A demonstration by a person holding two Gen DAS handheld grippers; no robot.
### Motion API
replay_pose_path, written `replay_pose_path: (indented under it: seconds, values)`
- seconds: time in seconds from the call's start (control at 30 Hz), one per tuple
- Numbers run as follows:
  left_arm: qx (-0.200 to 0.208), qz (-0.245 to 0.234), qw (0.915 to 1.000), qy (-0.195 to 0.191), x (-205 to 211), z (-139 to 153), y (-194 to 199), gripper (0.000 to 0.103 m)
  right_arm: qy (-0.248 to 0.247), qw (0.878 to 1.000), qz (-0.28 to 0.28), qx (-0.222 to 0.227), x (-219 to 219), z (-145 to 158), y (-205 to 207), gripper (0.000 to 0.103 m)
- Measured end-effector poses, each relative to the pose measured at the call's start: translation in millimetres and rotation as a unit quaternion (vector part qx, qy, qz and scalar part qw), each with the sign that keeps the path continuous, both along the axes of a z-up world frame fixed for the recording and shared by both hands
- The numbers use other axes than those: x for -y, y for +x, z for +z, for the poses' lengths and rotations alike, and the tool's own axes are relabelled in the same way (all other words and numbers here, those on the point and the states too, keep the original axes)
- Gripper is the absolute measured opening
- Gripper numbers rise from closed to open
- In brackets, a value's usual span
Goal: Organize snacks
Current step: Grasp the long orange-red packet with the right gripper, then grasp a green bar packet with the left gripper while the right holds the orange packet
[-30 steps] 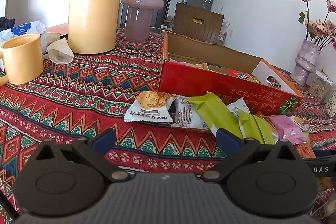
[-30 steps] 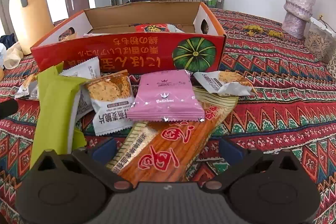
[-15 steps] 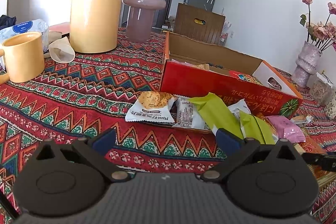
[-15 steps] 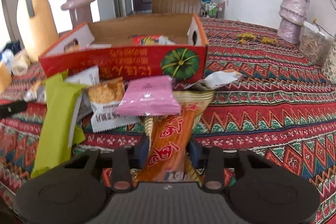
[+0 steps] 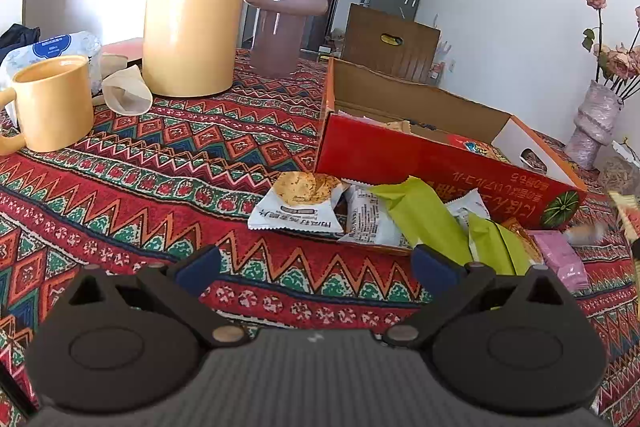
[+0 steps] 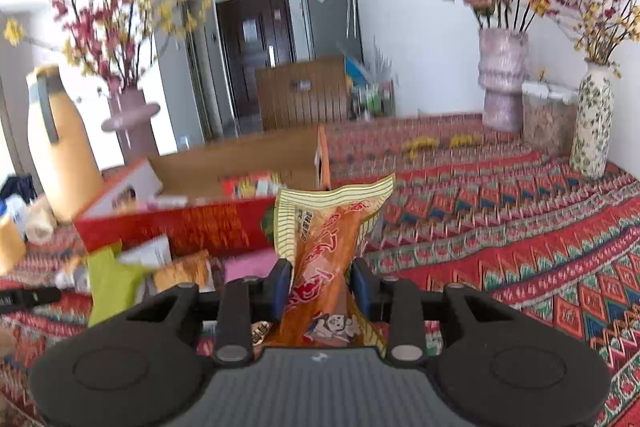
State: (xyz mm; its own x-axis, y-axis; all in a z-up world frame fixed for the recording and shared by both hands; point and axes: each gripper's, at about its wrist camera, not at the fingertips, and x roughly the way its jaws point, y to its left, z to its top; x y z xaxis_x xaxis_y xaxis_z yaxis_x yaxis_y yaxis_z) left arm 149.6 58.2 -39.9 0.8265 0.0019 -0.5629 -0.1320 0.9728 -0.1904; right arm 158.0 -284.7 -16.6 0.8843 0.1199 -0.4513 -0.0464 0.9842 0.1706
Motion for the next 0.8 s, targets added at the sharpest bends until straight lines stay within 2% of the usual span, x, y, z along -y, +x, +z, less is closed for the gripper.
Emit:
replay_pose_path:
  seconds: [0.17, 0.47, 0.63, 0.8]
  values:
    - [-0.001, 0.005, 1.0, 0.001, -0.5, -0.6, 0.5, 0.103, 0.019, 0.999, -0.004, 0.028, 3.1, -11.3, 4.6, 0.032]
    - [0.002, 0.003, 0.9999, 0.013, 3.9, -0.1, 0.6, 0.103, 0.028, 0.999, 0.006, 0.03, 4.1, -33.8, 12.5, 0.032]
    - [0.007, 0.023, 0.9993, 0.028, 5.2, 4.2, -2.7, 0.103, 0.031, 0.999, 0.016, 0.036, 2.1, -36.2, 11.0, 0.032]
    - [0.003, -0.001, 0.9991, 0.043, 20.9, 16.1, -5.0, 0.103, 0.034, 0.998, 0.024, 0.047, 2.4, -36.4, 7.3, 0.032]
